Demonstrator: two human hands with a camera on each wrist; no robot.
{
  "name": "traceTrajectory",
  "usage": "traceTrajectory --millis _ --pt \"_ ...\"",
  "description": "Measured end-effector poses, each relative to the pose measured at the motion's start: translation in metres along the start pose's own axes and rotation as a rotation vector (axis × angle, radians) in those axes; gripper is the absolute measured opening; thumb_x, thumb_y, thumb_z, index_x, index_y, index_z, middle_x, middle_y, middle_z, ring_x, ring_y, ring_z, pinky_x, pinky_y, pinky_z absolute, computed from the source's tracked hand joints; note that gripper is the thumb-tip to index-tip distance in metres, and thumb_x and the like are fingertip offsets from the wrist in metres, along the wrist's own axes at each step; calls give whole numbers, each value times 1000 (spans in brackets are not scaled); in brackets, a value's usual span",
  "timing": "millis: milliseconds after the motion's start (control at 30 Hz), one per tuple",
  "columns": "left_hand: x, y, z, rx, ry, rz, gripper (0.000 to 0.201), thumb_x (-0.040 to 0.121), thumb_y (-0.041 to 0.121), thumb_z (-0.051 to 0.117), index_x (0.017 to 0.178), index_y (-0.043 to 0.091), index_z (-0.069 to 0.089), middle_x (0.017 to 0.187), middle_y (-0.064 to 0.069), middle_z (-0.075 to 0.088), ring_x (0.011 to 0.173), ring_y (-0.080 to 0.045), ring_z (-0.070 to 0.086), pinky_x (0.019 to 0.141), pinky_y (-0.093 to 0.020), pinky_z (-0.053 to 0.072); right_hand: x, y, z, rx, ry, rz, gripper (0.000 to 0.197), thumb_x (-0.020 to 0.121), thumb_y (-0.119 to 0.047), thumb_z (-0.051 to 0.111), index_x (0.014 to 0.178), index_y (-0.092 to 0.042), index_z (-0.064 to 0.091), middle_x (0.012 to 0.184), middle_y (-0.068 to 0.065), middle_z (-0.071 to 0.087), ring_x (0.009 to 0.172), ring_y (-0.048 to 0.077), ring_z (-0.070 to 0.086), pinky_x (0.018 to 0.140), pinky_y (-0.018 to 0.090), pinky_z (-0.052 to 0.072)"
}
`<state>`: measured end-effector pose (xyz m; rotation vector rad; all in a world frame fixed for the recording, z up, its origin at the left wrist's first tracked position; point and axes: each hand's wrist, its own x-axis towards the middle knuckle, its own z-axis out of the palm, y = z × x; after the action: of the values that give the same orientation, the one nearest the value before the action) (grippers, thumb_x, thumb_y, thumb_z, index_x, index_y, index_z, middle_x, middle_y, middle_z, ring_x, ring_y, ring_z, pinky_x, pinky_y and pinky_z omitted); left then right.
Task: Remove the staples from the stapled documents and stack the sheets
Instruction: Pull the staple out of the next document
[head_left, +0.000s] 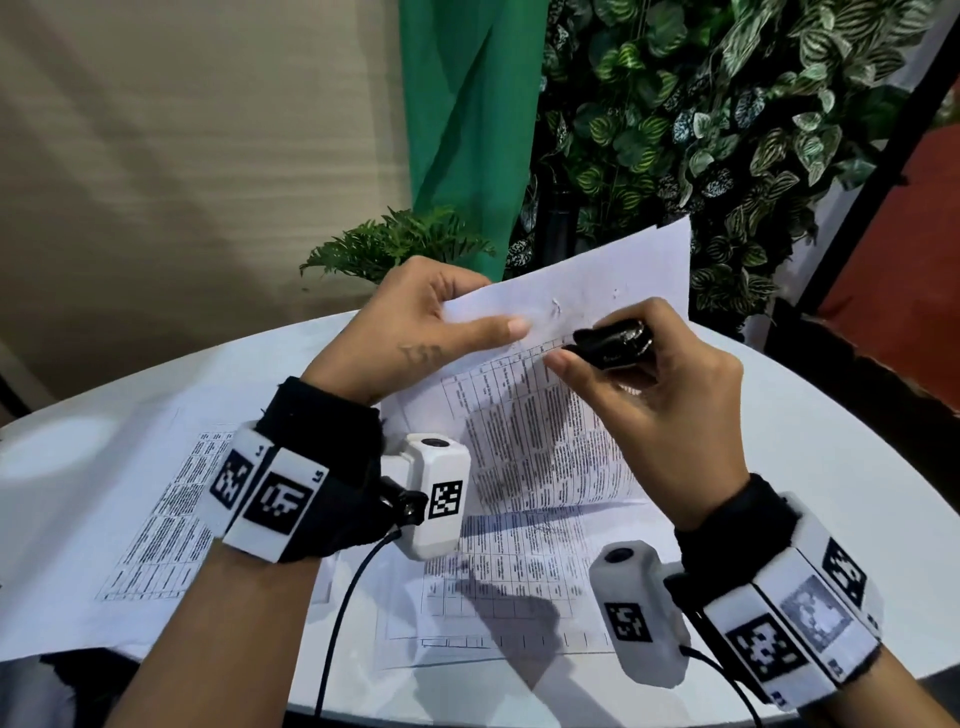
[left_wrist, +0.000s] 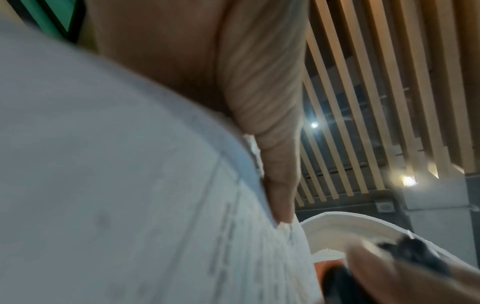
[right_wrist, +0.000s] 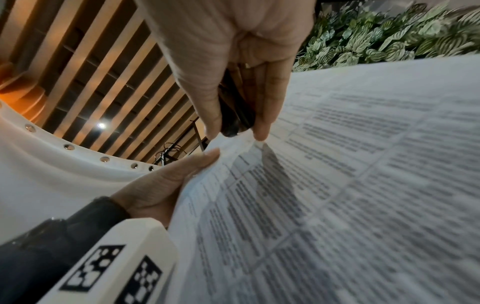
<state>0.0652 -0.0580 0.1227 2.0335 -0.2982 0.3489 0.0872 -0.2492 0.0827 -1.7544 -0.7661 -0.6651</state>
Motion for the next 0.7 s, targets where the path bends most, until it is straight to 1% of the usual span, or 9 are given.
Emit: traceTrajectory --millis 100,200,333,400,433,533,567,633,700 --pt "0 -1 -1 21 9 -23 30 75 29 75 82 -1 71 80 -18 71 67 -18 64 65 -31 49 -14 14 -9 -54 -54 58 31 74 -37 73 85 -12 59 78 -5 69 73 10 68 68 32 57" --pt "1 -3 -3 36 10 -17 31 74 31 73 80 1 71 80 -21 70 67 -20 61 65 -31 46 -32 28 -13 -110 -171 163 29 71 -41 71 83 -17 59 78 -15 68 73 3 65 68 29 55" --pt "3 -3 -3 130 57 22 24 77 33 73 67 12 67 65 -8 65 59 -11 55 58 -23 40 -45 45 -14 -238 -320 261 29 69 -35 79 83 -21 59 77 -14 67 76 1 62 74 32 53" --pt "6 -2 -3 210 94 53 24 78 34 74 66 14 67 64 -8 65 58 -11 54 56 -23 39 -46 48 -15 -253 -359 289 32 66 -36 81 85 -22 59 80 -13 67 81 1 62 75 29 53" --pt "7 -2 -4 239 106 63 24 77 36 74 64 17 66 61 -3 65 57 -9 53 56 -23 39 -44 50 -18 -244 -356 296 34 65 -36 81 87 -22 60 84 -11 66 83 2 63 74 26 53" --pt "10 2 -8 258 115 69 21 76 38 75 62 26 64 56 14 61 56 -4 54 54 -20 41 -30 59 -30 -114 -276 354 48 56 -50 82 89 -20 64 106 -3 57 83 3 65 71 13 51" --pt "11 2 -11 260 108 73 19 75 38 74 63 27 65 56 16 61 56 -3 54 54 -20 43 -22 62 -34 -53 -237 388 53 51 -54 83 88 -21 65 116 -3 51 82 3 65 72 12 50" --pt "11 5 -14 237 81 82 14 76 32 75 67 25 67 58 13 61 58 -3 55 55 -19 43 -7 65 -41 152 -192 481 55 42 -50 87 86 -23 69 130 -4 44 83 9 66 69 11 49" --pt "11 7 -15 206 53 93 11 78 24 74 70 22 68 59 14 60 58 -1 55 55 -16 43 6 66 -46 401 -259 560 62 35 -48 90 87 -20 71 122 -2 56 82 16 66 64 16 50"
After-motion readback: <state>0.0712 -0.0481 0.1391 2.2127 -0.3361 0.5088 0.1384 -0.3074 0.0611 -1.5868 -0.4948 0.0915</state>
